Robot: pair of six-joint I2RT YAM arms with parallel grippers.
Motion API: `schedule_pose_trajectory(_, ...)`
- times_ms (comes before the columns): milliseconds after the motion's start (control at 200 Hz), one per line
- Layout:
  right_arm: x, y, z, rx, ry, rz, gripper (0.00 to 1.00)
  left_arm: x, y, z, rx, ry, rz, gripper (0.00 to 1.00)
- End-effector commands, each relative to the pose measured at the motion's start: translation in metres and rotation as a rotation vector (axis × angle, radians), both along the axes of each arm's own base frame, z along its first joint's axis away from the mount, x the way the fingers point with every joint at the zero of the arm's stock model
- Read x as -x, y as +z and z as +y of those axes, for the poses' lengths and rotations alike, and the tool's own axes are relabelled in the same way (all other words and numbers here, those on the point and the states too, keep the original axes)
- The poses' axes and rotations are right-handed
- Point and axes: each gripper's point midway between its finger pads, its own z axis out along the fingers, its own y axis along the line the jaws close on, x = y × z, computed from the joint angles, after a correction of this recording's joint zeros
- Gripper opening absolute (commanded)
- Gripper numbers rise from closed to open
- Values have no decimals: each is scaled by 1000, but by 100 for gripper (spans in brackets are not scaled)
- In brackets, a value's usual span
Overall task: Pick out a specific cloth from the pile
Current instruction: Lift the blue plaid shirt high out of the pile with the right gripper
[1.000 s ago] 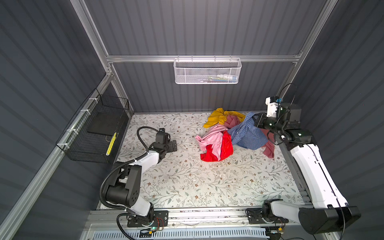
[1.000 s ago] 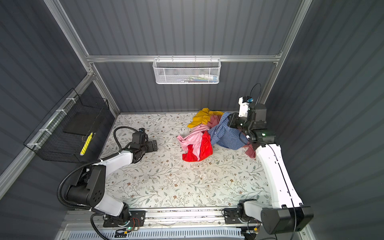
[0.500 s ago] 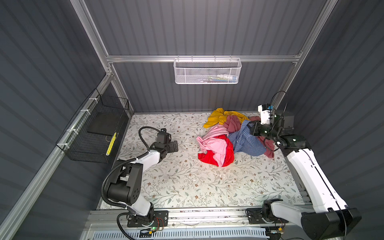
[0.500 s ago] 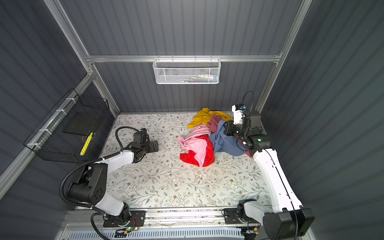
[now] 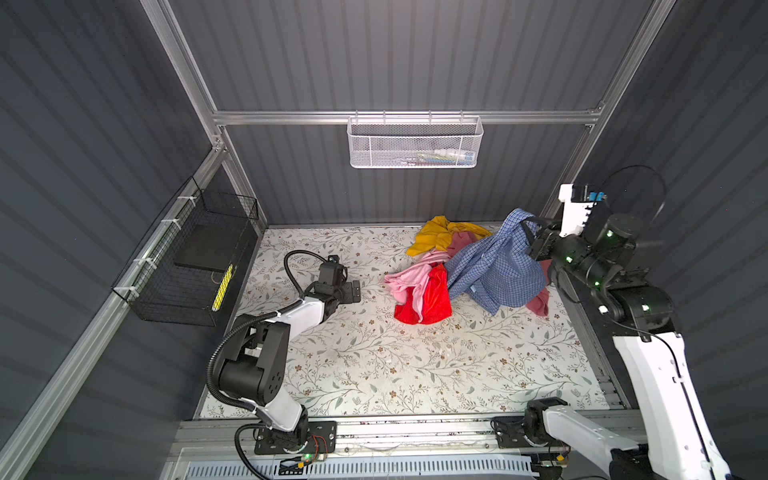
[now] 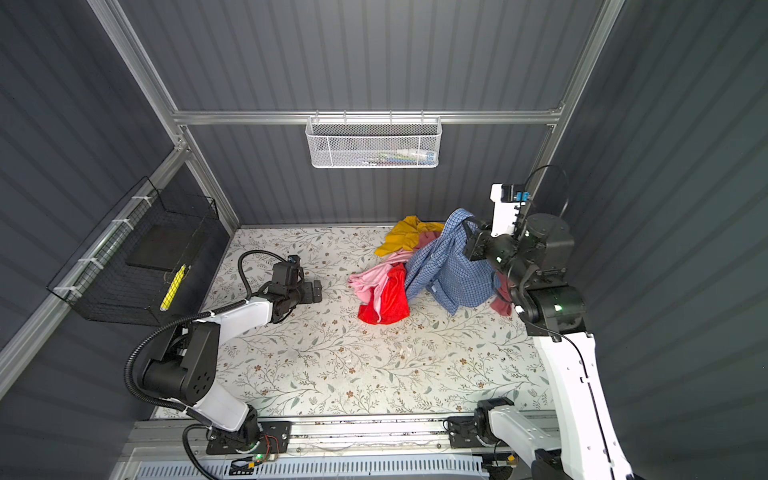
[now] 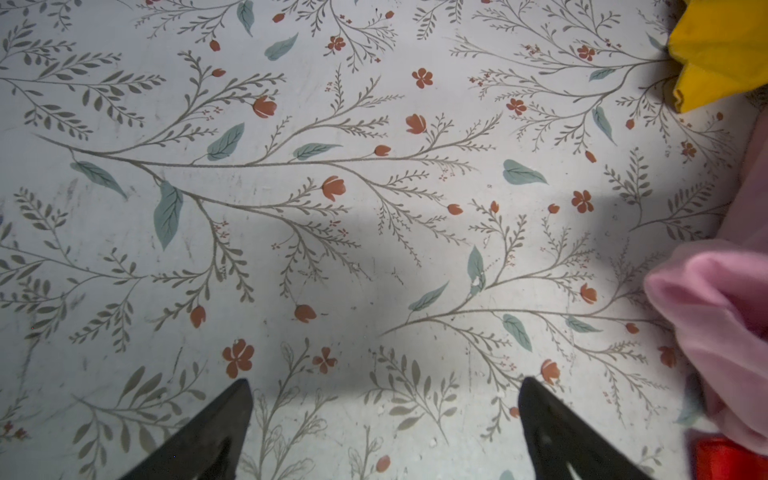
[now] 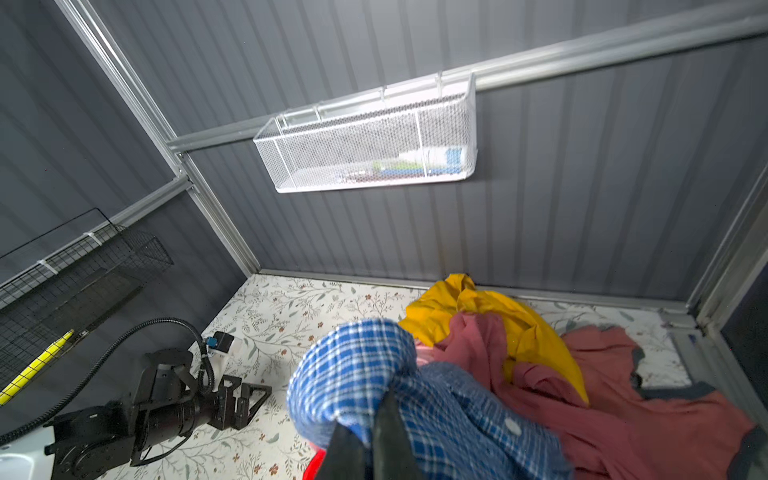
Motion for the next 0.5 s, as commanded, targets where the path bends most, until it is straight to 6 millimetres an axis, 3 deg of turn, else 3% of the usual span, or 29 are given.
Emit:
schedule_pose_trajectory(0, 13, 48, -6, 17, -25, -161, 0, -6, 3, -11, 6, -40, -2, 100)
schedule_pose_trajectory(180, 15, 62, -13, 40, -68, -196, 0, -5, -1, -15, 7, -48, 7, 100)
schedule_pose_trajectory(350, 22, 87, -12, 35, -60, -255, 0, -6, 1, -17, 2, -53, 2, 100)
schedule_pose_trajectory(495, 19, 96, 5, 8, 33, -251, 0, -9, 11, -22, -26, -70, -28, 100)
